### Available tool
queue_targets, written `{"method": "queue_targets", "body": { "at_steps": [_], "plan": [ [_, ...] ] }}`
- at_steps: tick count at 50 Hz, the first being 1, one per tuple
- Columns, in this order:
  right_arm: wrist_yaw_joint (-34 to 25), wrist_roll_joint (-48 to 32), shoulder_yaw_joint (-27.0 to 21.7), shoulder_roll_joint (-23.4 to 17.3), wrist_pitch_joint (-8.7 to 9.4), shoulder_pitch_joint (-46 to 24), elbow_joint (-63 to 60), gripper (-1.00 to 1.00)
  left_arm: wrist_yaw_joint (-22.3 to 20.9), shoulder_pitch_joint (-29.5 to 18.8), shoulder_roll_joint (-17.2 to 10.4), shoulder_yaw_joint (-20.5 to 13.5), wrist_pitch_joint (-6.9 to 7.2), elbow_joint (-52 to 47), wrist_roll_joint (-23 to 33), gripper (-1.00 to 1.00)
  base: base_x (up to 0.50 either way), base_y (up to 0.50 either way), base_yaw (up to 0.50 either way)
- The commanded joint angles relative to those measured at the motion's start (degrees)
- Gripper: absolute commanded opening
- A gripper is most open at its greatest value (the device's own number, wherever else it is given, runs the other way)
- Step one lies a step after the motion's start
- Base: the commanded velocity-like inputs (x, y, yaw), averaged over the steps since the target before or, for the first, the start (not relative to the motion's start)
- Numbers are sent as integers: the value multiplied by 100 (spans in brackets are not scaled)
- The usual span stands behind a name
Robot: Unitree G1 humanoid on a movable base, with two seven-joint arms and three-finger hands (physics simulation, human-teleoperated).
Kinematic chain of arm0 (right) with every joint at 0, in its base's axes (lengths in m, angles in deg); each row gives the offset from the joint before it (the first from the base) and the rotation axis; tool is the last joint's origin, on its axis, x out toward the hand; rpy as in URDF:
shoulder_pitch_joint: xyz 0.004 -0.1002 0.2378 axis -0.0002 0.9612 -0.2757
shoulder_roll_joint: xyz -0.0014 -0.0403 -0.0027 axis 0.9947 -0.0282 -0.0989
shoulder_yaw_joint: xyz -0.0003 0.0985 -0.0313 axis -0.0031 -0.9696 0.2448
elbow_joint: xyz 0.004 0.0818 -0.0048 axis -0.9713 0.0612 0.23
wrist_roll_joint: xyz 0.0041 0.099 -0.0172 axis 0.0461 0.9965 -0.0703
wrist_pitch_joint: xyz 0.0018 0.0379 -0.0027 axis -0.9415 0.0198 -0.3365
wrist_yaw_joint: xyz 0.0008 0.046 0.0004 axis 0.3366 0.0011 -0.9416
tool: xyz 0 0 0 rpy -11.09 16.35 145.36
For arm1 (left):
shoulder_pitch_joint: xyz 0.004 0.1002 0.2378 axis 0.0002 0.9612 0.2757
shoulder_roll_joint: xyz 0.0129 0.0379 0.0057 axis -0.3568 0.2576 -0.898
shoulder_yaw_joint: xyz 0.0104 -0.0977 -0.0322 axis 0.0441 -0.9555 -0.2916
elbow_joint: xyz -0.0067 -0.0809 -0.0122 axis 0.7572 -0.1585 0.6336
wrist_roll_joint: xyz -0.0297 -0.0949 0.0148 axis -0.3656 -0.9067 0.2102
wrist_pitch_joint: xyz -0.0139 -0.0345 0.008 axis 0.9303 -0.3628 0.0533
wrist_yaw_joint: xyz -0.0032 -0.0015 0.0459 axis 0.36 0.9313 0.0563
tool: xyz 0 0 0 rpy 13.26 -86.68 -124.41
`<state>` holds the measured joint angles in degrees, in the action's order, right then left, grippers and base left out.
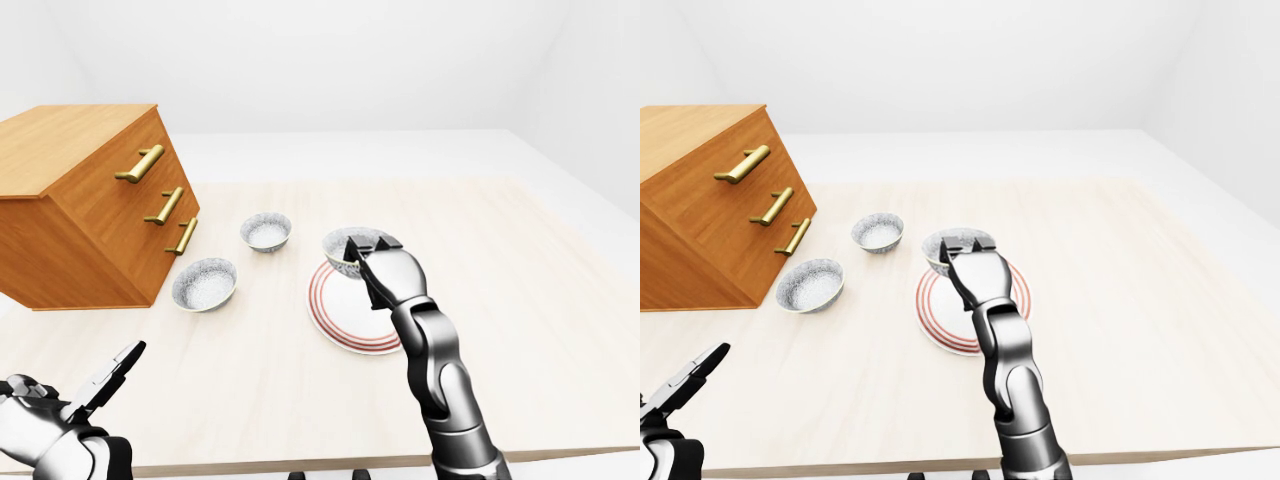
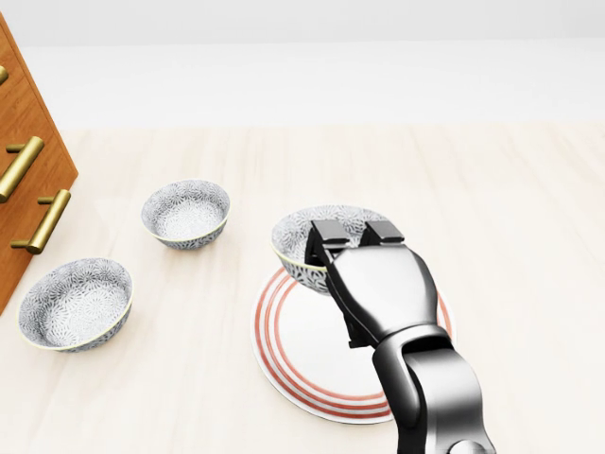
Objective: Put the bowl at the front on the plate.
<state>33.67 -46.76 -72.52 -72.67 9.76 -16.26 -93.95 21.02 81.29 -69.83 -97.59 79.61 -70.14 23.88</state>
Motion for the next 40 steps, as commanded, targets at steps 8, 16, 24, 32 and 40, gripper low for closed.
{"method": "queue_targets", "body": {
  "at_steps": [8,16,24,32,40],
  "plan": [
    [467,-123,-261,-128,-1,-524,858,-100,7,-33,-18,12,0,75,15,100,0,0,0],
    [873,152,-256,-148,-1,-551,1259,-100,-6,-3,-11,0,0,-11,-8,100,0,0,0],
    [988,287,-280,-211,-1,-722,1540,-100,-17,-2,2,-5,0,-23,0,100,0,0,0],
    [970,258,-304,-269,-1,-769,1630,-100,-12,-14,-10,0,0,12,2,100,0,0,0],
    [1098,236,-315,-327,-1,-806,1918,-100,5,-14,-12,16,0,24,10,100,0,0,0]
  ]
}}
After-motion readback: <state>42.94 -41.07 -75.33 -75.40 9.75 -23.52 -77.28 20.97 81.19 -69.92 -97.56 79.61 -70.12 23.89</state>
